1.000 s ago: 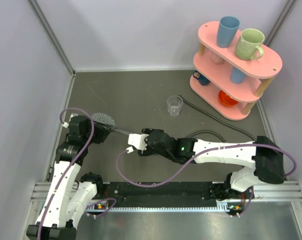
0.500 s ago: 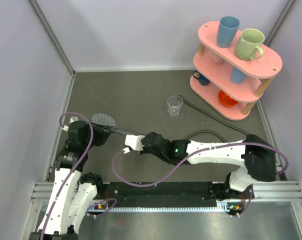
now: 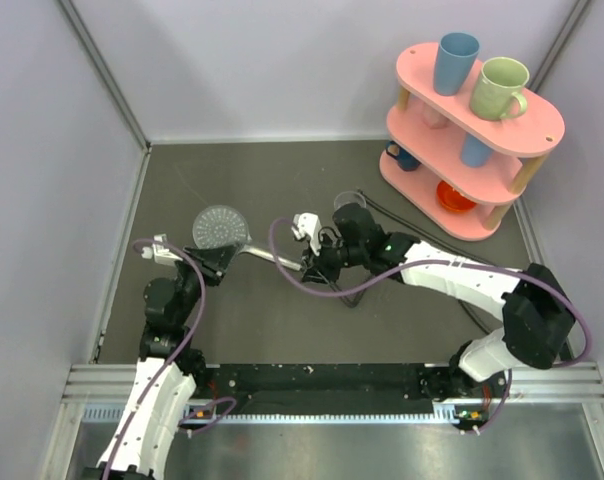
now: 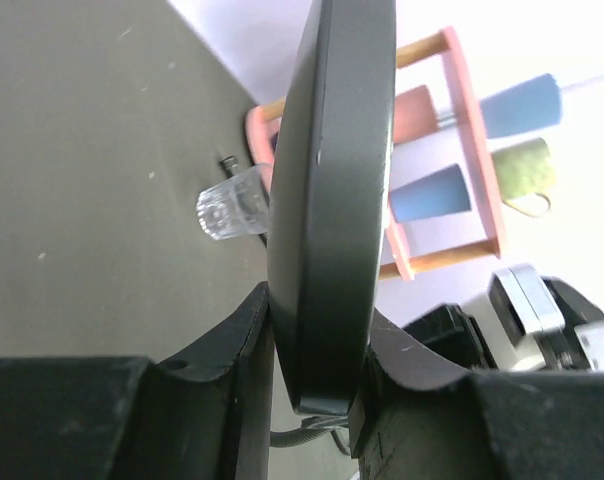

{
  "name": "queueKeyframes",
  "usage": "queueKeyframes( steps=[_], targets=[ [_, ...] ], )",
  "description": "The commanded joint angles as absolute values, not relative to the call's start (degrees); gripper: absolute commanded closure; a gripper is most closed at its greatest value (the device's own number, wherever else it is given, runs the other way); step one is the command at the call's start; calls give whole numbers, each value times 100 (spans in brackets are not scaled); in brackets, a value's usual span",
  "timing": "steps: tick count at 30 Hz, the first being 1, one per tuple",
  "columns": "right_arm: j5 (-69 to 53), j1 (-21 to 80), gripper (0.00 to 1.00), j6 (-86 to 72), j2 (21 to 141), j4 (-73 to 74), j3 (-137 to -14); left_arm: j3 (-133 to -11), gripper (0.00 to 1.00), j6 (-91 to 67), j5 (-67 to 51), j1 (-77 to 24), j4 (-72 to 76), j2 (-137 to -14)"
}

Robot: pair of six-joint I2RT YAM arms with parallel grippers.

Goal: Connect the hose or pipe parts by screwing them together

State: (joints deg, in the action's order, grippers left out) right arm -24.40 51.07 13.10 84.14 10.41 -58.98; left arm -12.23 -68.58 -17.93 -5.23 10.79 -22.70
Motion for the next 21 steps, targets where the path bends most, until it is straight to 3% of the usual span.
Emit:
queueKeyframes(
  steps=[1, 5, 10, 13, 17, 21],
  targets=[
    [-5225, 4913, 100, 695, 8261, 44, -6143, -950, 100, -6320, -2689, -615, 2829, -2153],
    [-6151, 4729, 100, 186, 8358, -412, -6170, -704, 100, -6345, -2935, -615, 3540, -2495],
    [-5820, 4580, 100, 44, 8534, -194, -6310, -492, 100, -6495, -2857, -624, 3841, -2707],
    [-4936, 4526, 83, 201, 8526, 420, -6380, -685, 100, -6460, -2656, -615, 3272, -2716],
    [-3921, 4526, 50, 658, 8201, 826, -6223, -1421, 100, -6398, -2032, -624, 1238, -2584],
    [-2704, 4684, 40, 896, 7691, 940, -5925, -2012, 100, -6688, -1241, -615, -278, -2374]
  ],
)
